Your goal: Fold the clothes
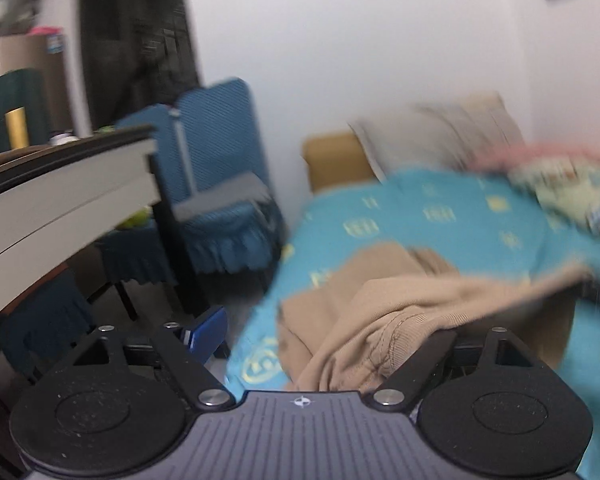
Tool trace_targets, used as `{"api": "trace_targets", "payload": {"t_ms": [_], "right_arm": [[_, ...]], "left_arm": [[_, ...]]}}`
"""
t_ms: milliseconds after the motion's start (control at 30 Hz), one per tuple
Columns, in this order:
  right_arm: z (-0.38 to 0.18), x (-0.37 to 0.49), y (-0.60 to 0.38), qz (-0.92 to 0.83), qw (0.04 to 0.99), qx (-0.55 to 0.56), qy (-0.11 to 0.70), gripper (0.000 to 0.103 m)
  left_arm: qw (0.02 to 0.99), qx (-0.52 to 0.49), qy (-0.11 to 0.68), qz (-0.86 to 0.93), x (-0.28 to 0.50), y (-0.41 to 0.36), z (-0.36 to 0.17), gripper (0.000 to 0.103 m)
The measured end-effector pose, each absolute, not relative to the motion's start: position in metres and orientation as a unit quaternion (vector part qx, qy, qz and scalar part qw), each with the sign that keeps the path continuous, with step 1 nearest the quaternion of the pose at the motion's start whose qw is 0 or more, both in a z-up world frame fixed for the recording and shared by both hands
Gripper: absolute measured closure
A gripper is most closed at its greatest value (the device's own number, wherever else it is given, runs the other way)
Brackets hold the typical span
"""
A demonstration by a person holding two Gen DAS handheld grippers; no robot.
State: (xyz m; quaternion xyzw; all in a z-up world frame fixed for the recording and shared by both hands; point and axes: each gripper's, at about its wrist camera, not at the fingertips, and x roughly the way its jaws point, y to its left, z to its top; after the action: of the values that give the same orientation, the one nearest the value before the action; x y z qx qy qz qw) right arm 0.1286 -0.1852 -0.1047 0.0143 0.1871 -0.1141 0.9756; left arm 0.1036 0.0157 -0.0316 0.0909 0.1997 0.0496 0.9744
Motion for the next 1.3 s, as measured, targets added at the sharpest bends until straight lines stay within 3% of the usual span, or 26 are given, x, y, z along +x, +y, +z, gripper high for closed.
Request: {"api": "trace_targets", "payload": {"t_ms": [133,200,367,567,700,900,1300], "right_arm": [[-0.128,0.146,-0.176,-0.085,0.956,-0.003,0.282,0.025],[-0.135,0.146,-0.172,-0.087,0.952,-0.006,0.292,0.025],[-0.102,0.122,-0.192,-0.142,0.969,0.045,0.195,0.025],[-0.032,0.082,-0.206,-0.158,0.979,0.096,0.084,0.025],[0.013,0.069,-0.197,-0.149,0.985,0.071,0.055,0.025],[0.082,0.047,-0.200,-0.132,0.989,0.068,0.017,0.025],[0.291,-0.065,-0.204,-0.094,0.989,0.037,-0.108,0.025]], "left_arm": [[0.976,0.042,0.199,0.080,0.105,0.027,-0.022,0.018],[0.974,0.027,0.206,0.086,0.104,0.032,-0.021,0.018],[0.965,0.055,0.242,0.084,0.102,0.035,-0.031,0.018],[0.943,0.141,0.301,0.022,0.093,0.019,-0.059,0.007],[0.957,0.121,0.262,0.039,0.071,0.026,-0.040,0.002],[0.985,0.096,0.123,0.072,0.046,0.056,0.047,0.001],[0.996,0.016,-0.073,0.050,-0.060,0.083,0.320,0.000]]}}
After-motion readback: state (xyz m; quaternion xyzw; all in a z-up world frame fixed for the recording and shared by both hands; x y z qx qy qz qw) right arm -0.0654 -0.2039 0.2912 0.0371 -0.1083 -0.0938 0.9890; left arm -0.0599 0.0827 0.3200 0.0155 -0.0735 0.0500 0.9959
